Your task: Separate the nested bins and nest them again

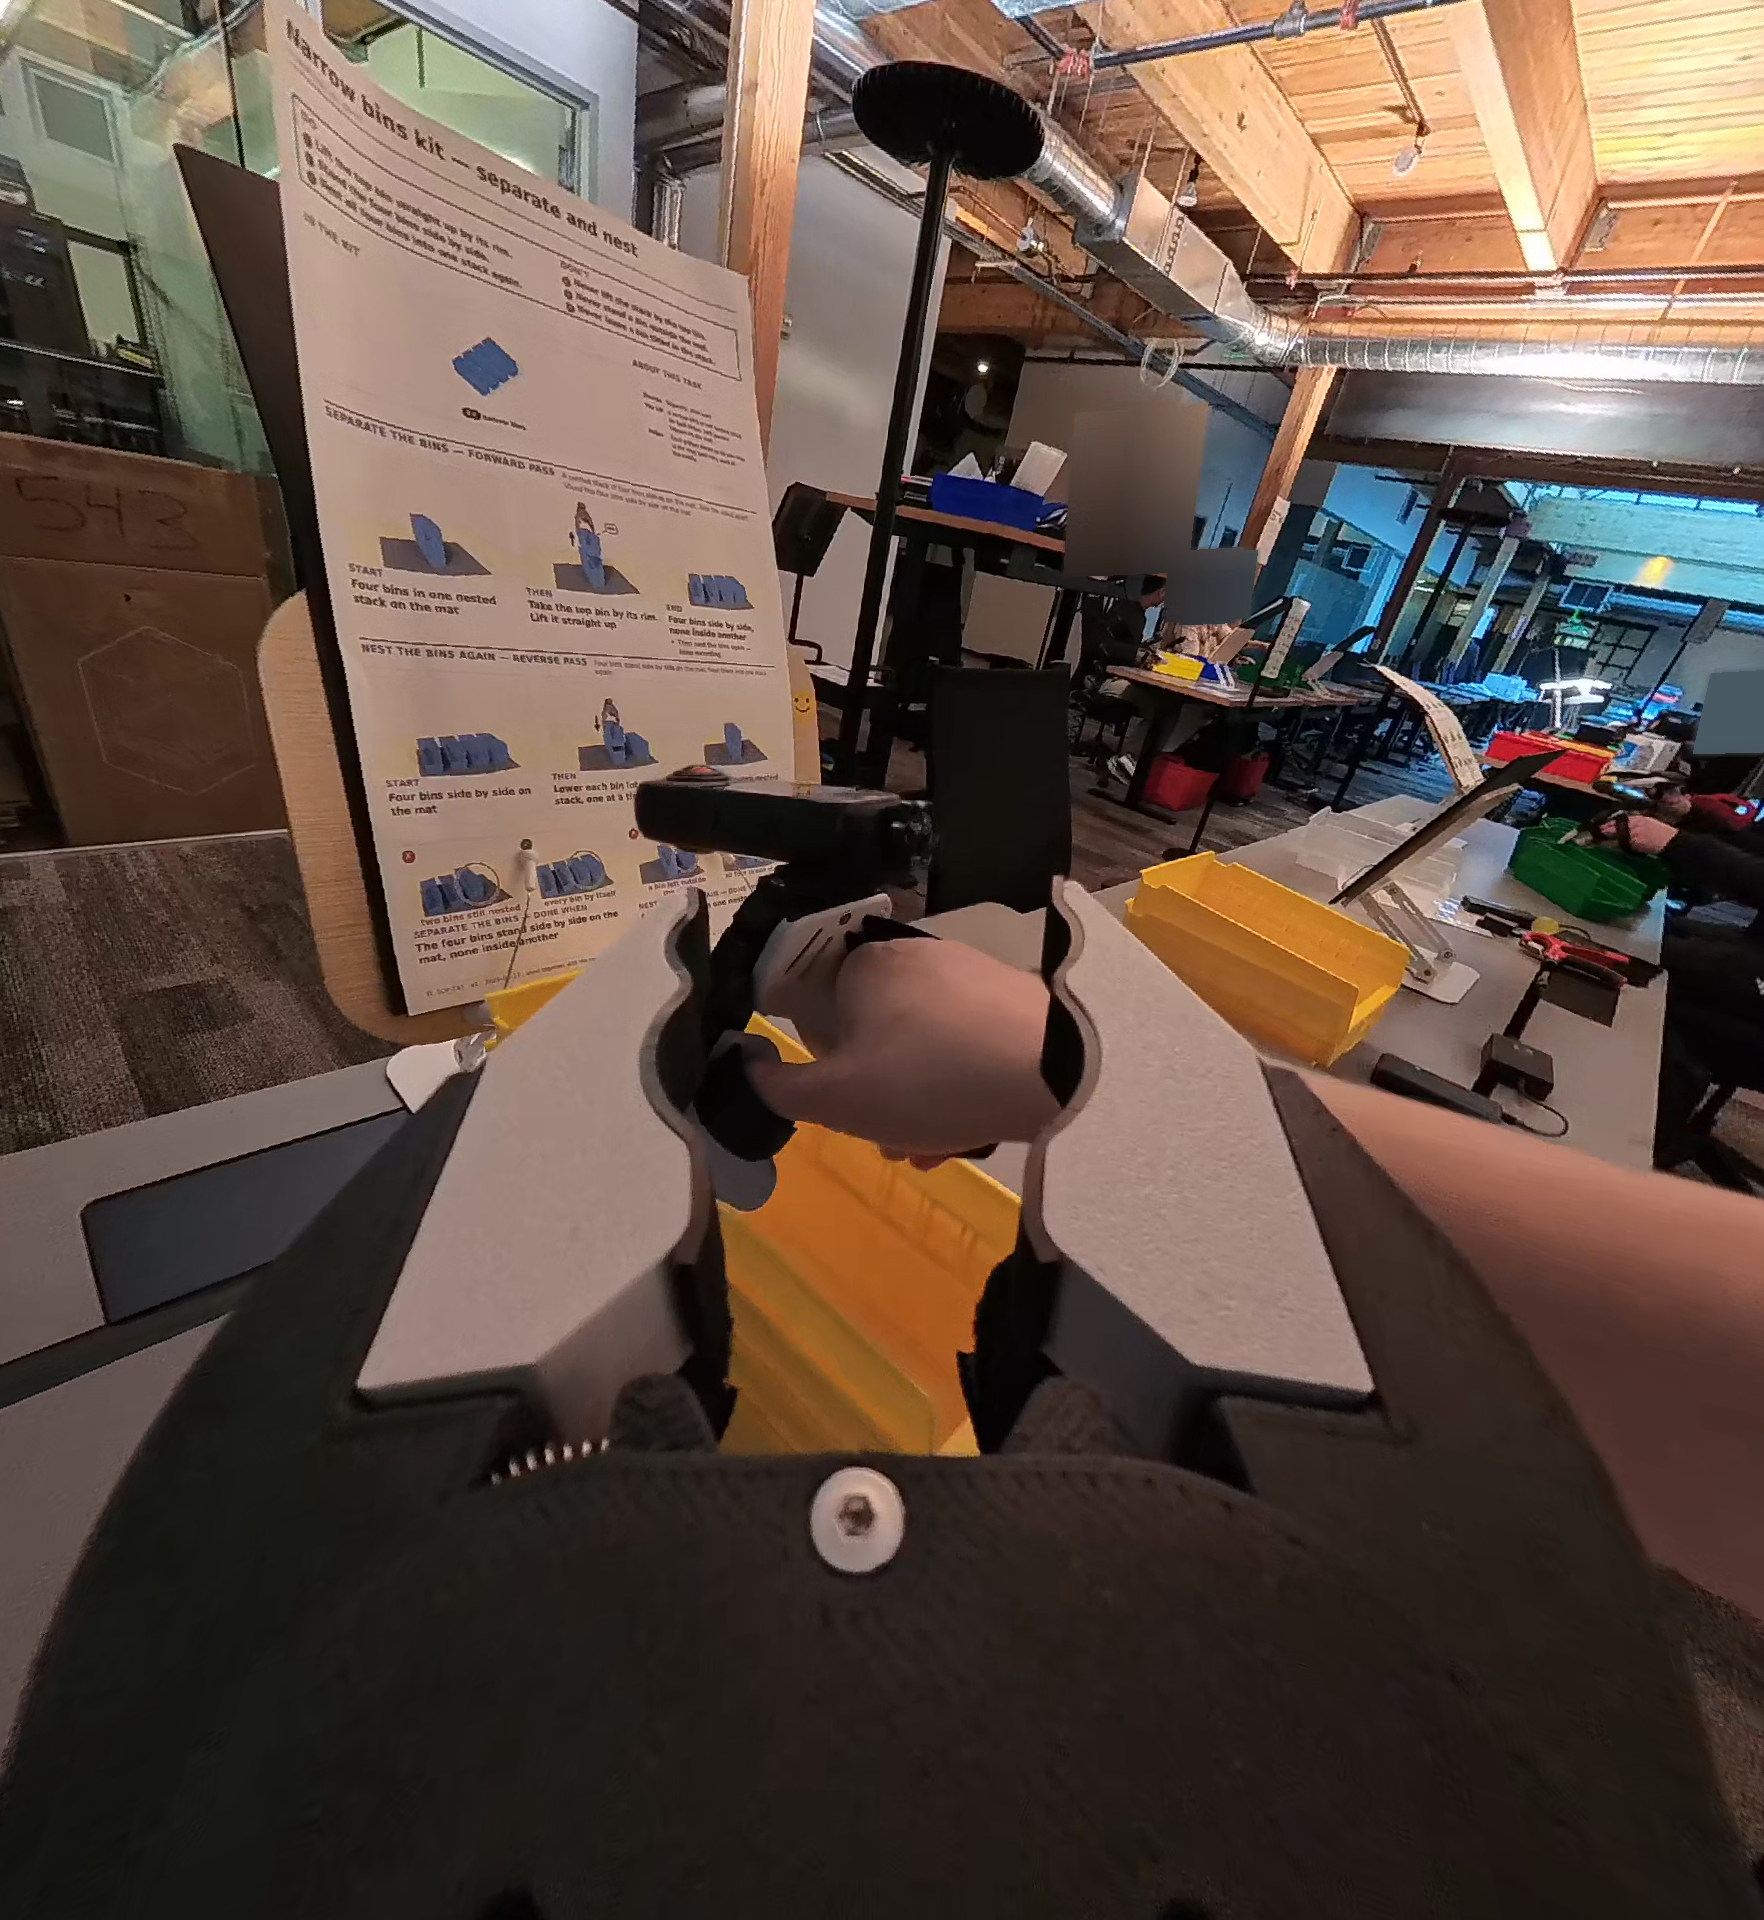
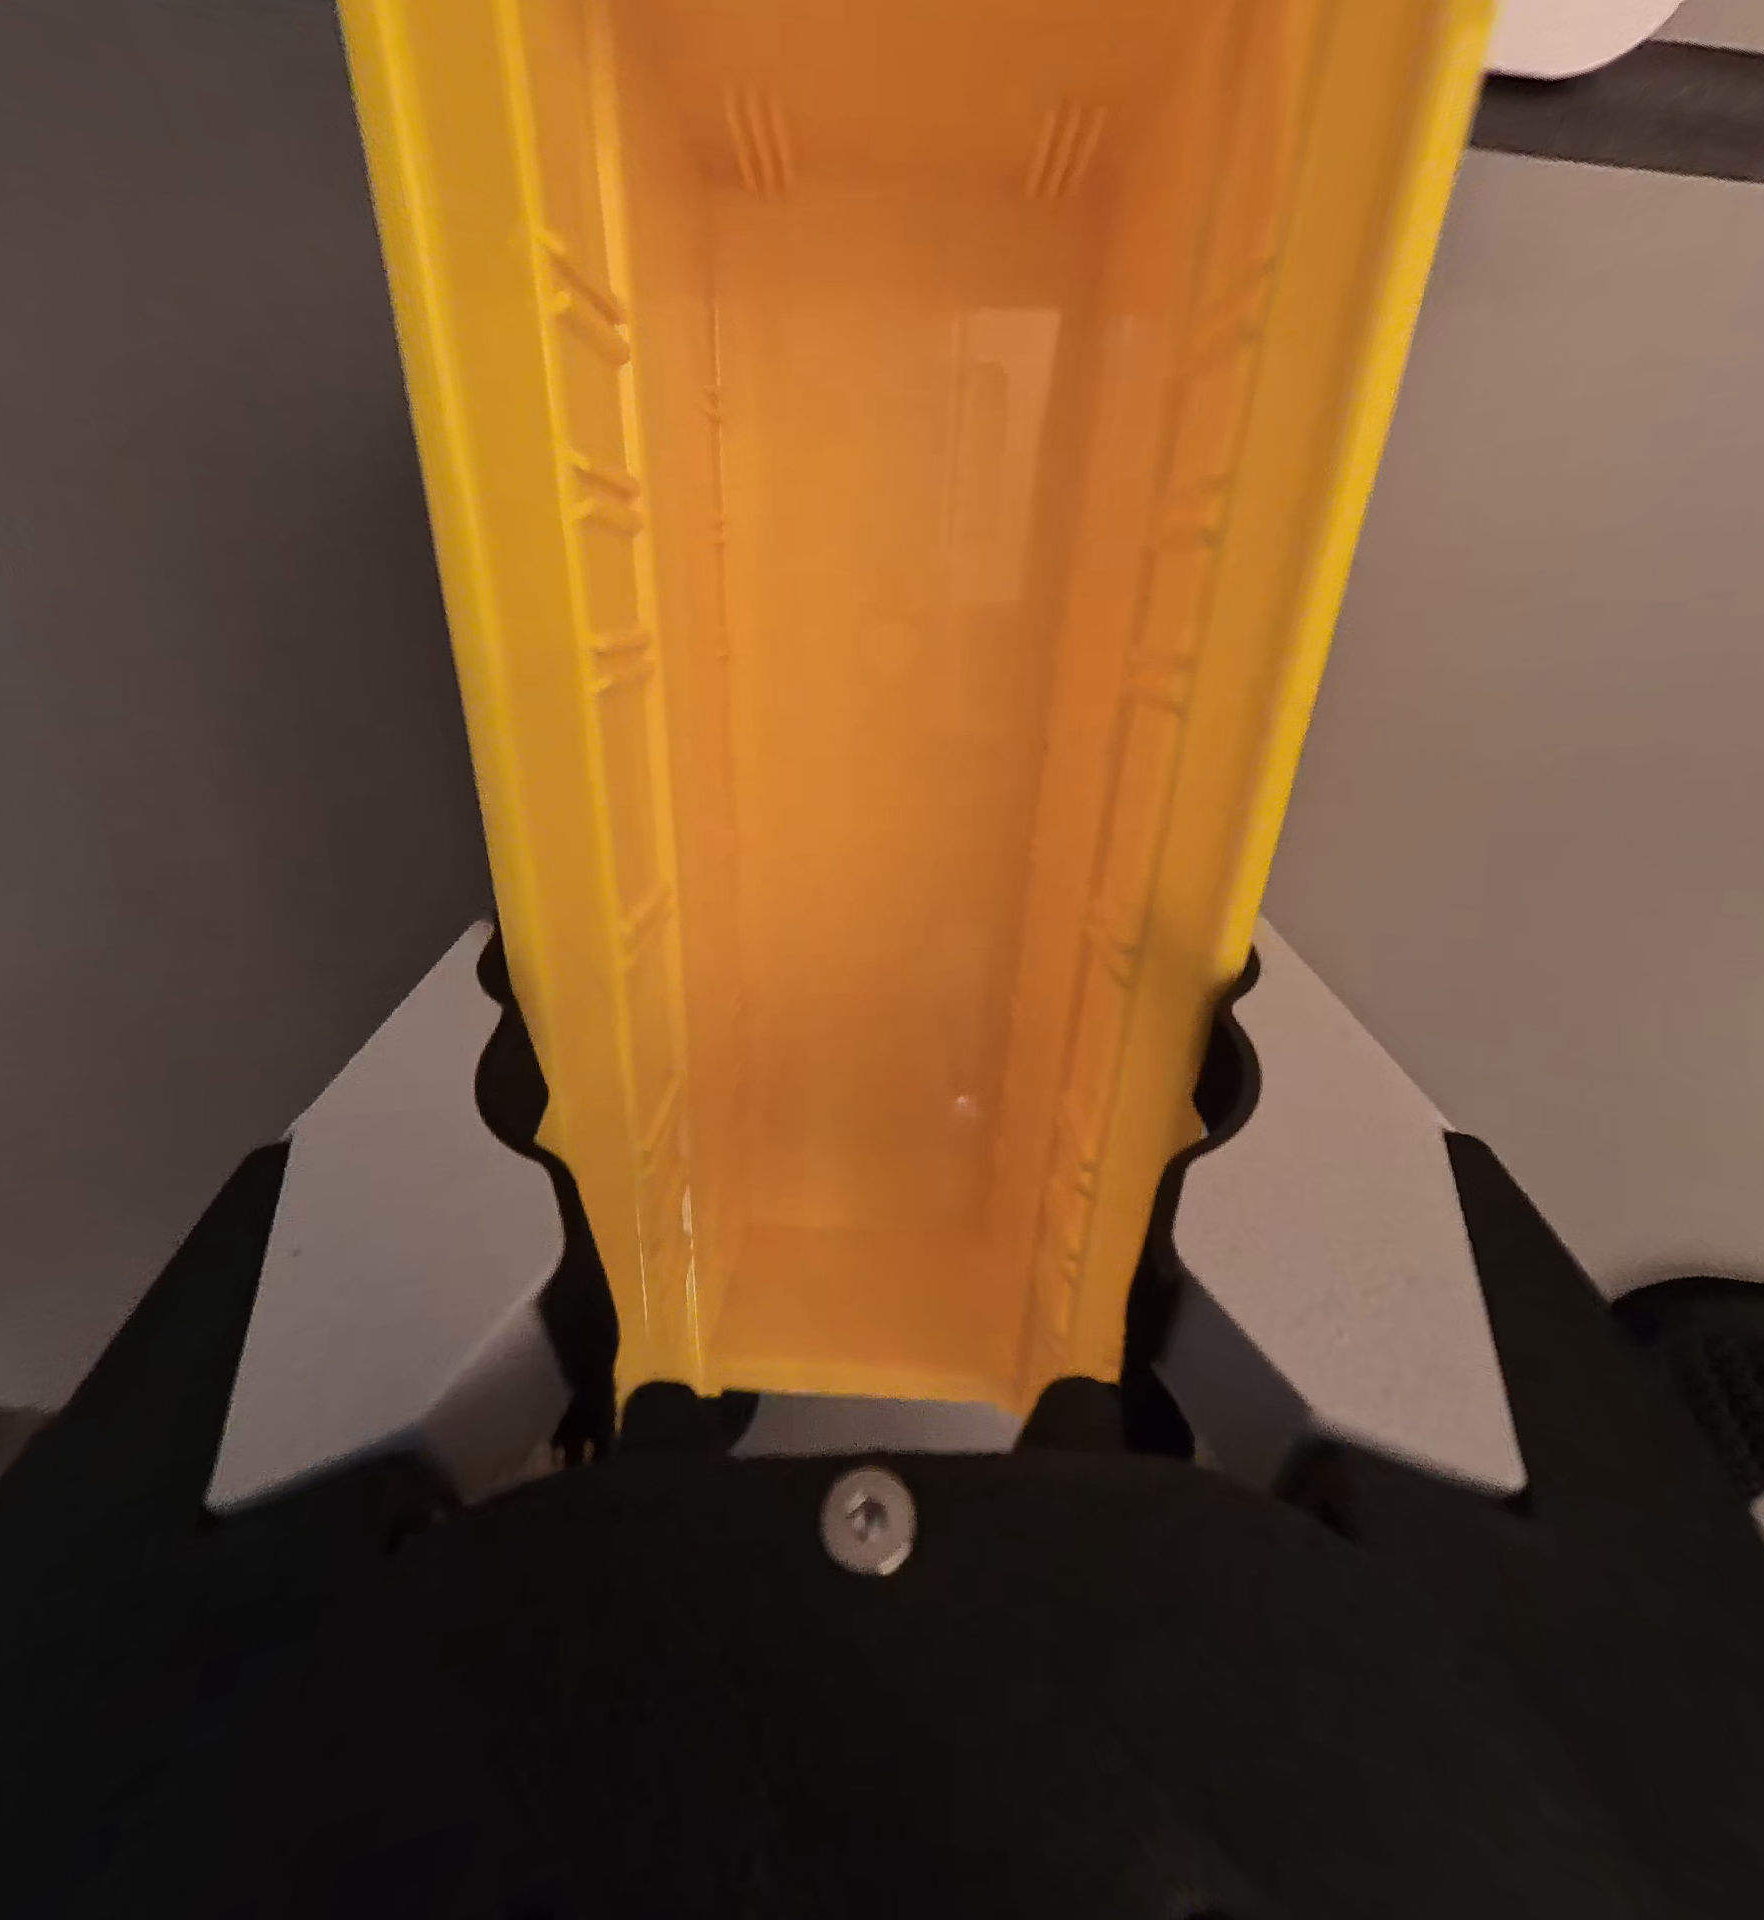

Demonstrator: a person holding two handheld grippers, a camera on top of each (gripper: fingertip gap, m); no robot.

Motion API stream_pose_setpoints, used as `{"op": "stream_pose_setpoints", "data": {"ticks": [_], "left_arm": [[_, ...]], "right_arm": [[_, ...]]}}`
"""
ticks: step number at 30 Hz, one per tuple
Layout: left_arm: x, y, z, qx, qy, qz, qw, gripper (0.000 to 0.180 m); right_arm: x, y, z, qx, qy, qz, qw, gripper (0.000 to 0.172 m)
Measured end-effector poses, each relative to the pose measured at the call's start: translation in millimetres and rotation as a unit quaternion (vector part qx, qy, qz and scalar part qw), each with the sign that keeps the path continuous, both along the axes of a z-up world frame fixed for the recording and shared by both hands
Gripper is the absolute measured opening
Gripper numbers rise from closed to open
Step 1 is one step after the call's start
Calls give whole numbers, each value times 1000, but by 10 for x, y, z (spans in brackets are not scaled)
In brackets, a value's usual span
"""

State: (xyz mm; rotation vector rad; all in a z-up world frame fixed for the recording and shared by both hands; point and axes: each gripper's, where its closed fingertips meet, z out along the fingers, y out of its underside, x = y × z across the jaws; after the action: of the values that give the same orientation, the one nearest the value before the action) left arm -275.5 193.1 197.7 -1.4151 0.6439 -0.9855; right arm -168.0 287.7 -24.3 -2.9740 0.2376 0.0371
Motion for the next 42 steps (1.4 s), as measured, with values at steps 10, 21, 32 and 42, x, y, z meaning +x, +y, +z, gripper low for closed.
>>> {"op": "stream_pose_setpoints", "data": {"ticks": [10, 21, 32, 42], "left_arm": [[-80, -193, 385, 73, -69, 46, 994, 70], [227, -546, 452, 129, -3, 90, 988, 90], [1046, 440, -554, -109, 169, 63, 978, 125], [1100, 920, -1400, -321, 348, 149, 868, 131]], "right_arm": [[126, -198, 934, 73, 25, 161, 984, 137], [1515, -756, 1874, 466, -60, 258, 844, 124], [2794, -1231, 2104, 681, -116, 186, 699, 123], [3266, -938, 1610, 643, -14, 165, 748, 122]]}}
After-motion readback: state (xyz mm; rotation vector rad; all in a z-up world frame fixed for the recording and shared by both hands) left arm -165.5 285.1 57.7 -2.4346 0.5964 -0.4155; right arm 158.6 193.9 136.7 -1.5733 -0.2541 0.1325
